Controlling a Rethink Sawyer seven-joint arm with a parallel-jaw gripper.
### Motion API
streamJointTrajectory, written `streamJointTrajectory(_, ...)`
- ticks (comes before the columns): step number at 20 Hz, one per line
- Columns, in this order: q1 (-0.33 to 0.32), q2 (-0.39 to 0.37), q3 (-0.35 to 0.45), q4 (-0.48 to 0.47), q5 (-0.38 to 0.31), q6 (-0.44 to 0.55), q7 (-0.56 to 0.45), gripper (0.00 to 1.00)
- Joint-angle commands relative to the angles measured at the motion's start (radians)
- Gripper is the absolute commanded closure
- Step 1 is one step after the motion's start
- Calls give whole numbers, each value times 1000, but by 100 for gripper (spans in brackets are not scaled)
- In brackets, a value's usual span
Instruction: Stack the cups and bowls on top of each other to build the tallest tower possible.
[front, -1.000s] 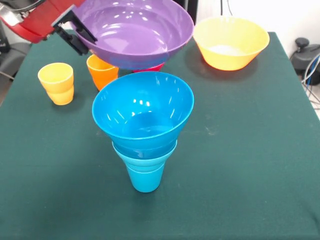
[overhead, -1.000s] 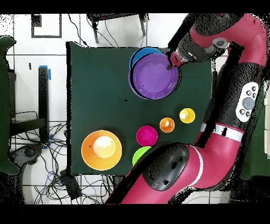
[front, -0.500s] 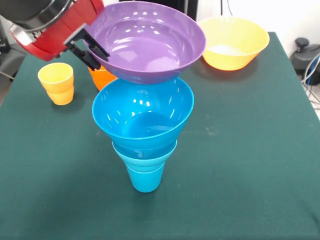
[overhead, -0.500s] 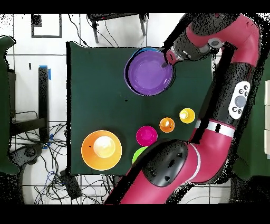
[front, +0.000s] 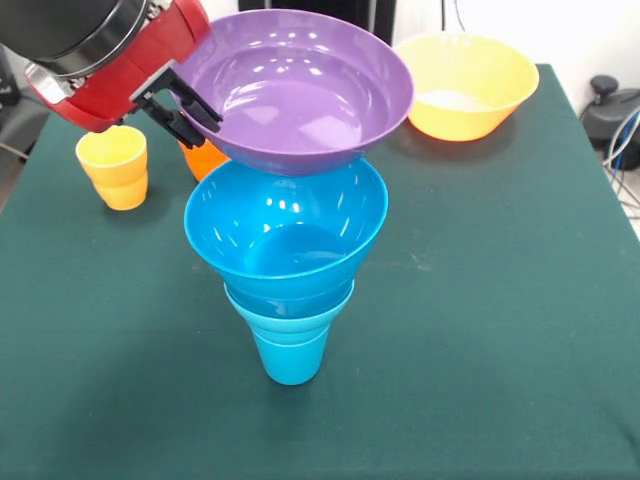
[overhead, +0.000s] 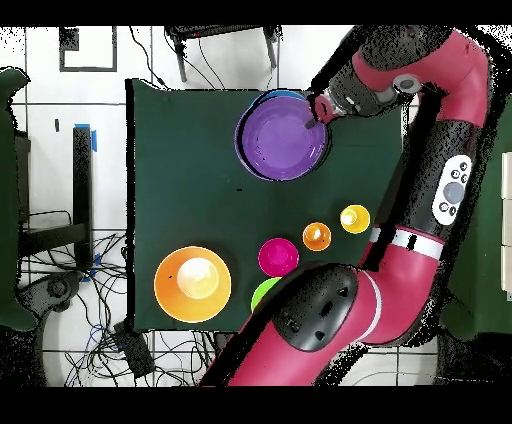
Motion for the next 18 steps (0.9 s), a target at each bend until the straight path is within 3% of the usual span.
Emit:
streamJointTrajectory(1,-8,5,121,17,-79,83,187,100)
streamJointTrajectory(8,-27,24,287,-22,-228,131,189,100)
streamJointTrajectory(13,-41,9,317,-2,-237,126,193,100)
streamJointTrajectory(18,-52,14,374,-10,-291,138,195,100)
